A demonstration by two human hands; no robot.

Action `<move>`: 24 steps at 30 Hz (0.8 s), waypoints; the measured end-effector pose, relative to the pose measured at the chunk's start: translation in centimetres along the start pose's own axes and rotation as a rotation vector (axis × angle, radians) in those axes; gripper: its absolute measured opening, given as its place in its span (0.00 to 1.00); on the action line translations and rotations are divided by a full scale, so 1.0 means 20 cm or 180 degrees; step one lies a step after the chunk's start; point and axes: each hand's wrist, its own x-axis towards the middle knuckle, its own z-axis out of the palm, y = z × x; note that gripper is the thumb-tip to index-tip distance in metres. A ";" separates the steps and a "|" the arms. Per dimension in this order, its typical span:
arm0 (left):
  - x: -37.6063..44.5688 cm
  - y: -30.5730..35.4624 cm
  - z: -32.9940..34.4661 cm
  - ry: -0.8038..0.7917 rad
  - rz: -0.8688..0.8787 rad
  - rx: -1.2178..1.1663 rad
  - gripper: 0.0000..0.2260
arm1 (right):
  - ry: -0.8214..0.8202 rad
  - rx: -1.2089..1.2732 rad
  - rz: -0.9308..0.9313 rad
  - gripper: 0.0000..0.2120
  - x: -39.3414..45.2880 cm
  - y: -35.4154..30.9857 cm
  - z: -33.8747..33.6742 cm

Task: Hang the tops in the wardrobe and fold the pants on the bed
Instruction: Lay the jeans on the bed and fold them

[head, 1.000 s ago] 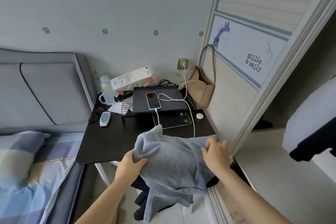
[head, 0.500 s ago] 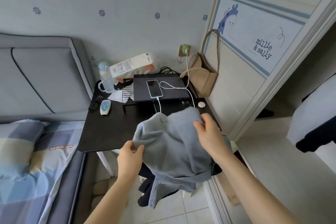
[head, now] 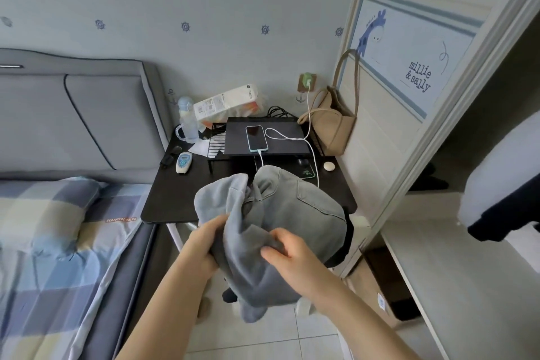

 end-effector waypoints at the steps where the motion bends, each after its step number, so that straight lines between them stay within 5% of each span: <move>1: -0.03 0.00 0.01 0.0076 0.0093 -0.0004 0.10 | 0.0061 0.0095 0.0264 0.04 -0.01 0.05 -0.02; 5: -0.22 -0.02 0.01 0.0081 0.0776 0.0276 0.15 | -0.0086 0.0698 0.1312 0.06 -0.06 0.19 -0.13; 8: -0.38 -0.04 -0.01 0.0031 0.1035 0.0488 0.17 | 0.0761 0.0540 0.1527 0.04 -0.08 0.29 -0.27; 10: -0.48 -0.05 -0.04 0.0196 0.1238 0.0682 0.14 | 0.1260 0.1087 0.1769 0.13 -0.08 0.38 -0.35; 12: -0.58 -0.06 -0.07 0.0261 0.1447 0.0924 0.12 | 0.1055 0.1827 0.1966 0.28 -0.07 0.44 -0.38; 15: -0.68 -0.10 -0.10 0.0376 0.1656 0.1244 0.08 | 0.0716 0.2336 0.1970 0.25 0.01 0.46 -0.37; 20: -0.80 -0.19 -0.20 0.0974 0.1910 0.1914 0.05 | 0.0945 0.1970 0.1133 0.08 0.10 0.23 -0.29; 24: -0.86 -0.30 -0.29 0.1717 0.2162 0.2919 0.08 | 0.0406 0.0769 -0.0341 0.09 0.06 -0.05 -0.14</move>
